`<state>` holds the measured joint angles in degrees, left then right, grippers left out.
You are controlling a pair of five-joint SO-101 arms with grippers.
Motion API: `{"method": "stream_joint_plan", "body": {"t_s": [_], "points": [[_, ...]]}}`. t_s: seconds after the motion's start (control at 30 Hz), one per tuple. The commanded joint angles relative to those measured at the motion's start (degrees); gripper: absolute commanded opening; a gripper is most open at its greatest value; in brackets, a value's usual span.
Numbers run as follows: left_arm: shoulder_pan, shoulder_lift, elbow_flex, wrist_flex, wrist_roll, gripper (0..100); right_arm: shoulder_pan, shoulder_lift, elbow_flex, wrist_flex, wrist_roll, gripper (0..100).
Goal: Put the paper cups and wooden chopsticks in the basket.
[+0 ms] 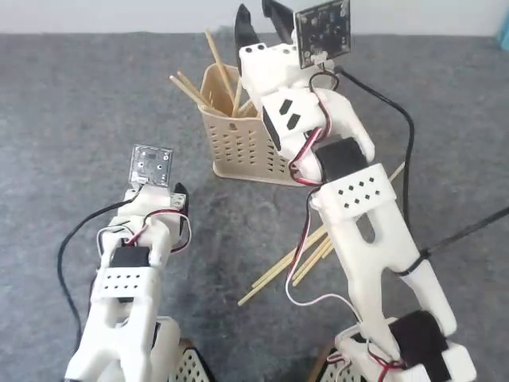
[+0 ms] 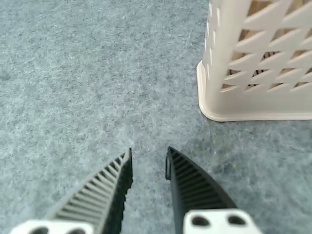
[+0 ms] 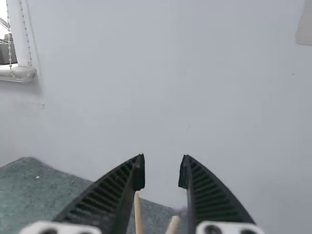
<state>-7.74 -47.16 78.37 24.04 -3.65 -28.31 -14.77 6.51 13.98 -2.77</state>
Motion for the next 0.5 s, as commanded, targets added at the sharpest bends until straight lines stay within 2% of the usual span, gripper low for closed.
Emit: {"method": "stream_joint_plan", "body": {"t_s": [0.0,0.33,0.47], "points": [[-0.18,-2.11,-0.4,-1.58,-0.97,11,0.04,-1.19,-4.04,2.07,-2.55,13.5],[-0.18,-2.11,-0.4,-1.58,-0.97,11,0.4,-7.08,-28.66,51.47,-16.09,13.4],[-0.18,-2.11,-0.4,-1.49,-0.97,11,4.26,-10.95,-32.09,67.21,-20.22,13.4]]}}
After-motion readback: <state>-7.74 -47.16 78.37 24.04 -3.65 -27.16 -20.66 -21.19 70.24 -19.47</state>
